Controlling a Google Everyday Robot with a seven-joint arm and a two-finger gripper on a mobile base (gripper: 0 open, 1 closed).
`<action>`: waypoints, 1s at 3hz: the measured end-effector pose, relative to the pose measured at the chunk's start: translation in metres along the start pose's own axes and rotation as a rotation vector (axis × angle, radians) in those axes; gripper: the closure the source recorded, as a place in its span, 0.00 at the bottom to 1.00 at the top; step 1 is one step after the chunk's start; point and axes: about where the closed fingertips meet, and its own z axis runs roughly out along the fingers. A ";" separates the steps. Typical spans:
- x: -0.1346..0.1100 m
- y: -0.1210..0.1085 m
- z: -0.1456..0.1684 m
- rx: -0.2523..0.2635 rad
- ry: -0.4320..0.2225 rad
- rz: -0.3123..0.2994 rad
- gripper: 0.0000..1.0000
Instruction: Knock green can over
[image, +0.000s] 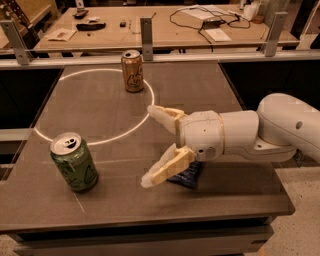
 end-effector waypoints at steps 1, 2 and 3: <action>0.004 0.006 0.032 -0.036 -0.006 0.025 0.00; 0.002 0.015 0.065 -0.077 -0.038 0.054 0.00; -0.002 0.025 0.096 -0.114 -0.044 0.037 0.00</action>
Offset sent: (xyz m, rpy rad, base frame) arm -0.0189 0.1008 -0.0174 0.0797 0.1074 0.1088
